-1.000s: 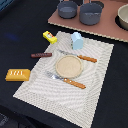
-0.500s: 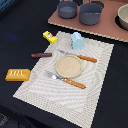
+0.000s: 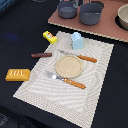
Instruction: Interact with the objects in diverse but meaningful ways.
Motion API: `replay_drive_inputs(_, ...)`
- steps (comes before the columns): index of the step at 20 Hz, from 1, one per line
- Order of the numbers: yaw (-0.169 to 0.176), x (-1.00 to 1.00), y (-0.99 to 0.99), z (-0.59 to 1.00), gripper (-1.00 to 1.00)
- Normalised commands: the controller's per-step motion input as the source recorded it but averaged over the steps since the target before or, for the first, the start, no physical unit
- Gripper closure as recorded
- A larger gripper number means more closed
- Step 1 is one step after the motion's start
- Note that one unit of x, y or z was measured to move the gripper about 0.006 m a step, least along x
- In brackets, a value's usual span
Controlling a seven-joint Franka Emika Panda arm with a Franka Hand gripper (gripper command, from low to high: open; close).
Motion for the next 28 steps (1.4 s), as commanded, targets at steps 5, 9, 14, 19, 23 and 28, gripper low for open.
replay_drive_inputs(5,0.0,0.17,0.37,-0.19,-1.0)
replay_drive_inputs(9,0.0,0.22,0.32,-0.18,-1.0)
replay_drive_inputs(14,0.0,0.23,0.27,-0.15,-1.0)
replay_drive_inputs(19,0.0,0.24,0.26,-0.14,-1.0)
replay_drive_inputs(23,0.0,0.26,0.27,-0.12,-1.0)
replay_drive_inputs(28,0.0,0.26,0.27,-0.12,-1.0)
